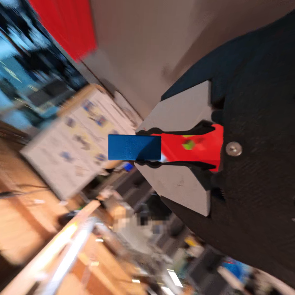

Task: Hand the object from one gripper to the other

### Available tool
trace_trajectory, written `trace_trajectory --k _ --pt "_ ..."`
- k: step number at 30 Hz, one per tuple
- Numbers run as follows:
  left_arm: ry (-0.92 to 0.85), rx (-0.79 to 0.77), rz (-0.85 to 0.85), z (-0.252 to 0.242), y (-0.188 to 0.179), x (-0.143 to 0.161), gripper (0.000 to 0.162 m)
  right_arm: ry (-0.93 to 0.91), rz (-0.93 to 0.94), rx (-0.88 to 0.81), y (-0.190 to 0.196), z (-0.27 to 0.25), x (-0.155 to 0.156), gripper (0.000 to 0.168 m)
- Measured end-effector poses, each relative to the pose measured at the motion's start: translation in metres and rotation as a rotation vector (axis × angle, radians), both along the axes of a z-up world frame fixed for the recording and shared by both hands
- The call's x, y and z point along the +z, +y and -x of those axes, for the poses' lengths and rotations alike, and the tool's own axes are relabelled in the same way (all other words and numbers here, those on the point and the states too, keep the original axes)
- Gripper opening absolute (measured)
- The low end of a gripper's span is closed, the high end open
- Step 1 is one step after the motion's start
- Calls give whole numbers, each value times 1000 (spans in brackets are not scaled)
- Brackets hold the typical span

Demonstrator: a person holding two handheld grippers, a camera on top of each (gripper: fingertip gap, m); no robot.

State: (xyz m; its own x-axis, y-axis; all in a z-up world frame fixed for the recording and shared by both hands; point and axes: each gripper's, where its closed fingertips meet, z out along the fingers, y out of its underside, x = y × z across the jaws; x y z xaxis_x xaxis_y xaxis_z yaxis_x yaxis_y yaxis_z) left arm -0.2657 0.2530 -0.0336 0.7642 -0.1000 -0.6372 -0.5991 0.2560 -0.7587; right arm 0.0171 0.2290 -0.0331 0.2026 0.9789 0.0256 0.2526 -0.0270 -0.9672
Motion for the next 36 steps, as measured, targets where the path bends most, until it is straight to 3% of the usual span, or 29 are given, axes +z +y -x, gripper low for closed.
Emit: trace_trajectory --k 3,7,10,13,20,24,28,36 --pt "39 -255 -111 -77 -51 27 29 14 2 83 -18 16 0 39" --pt "-25 -688 -80 -165 -113 34 29 105 2 264 -59 34 13 39" --pt "-135 -864 -21 -194 -132 37 29 203 -38 367 -84 37 29 40" --pt "-348 -1009 150 -210 -131 37 29 271 -138 388 -97 38 40 41" --pt "-564 -1125 480 -235 -130 26 29 289 -121 393 -101 44 40 41" --pt "-563 -1099 519 -245 -123 15 29 296 -48 449 -108 50 37 43" --pt "-552 -1080 525 -249 -118 8 29 258 -47 380 -98 57 30 31" --pt "-560 -1066 503 -243 -118 13 29 276 63 433 -98 56 28 29"
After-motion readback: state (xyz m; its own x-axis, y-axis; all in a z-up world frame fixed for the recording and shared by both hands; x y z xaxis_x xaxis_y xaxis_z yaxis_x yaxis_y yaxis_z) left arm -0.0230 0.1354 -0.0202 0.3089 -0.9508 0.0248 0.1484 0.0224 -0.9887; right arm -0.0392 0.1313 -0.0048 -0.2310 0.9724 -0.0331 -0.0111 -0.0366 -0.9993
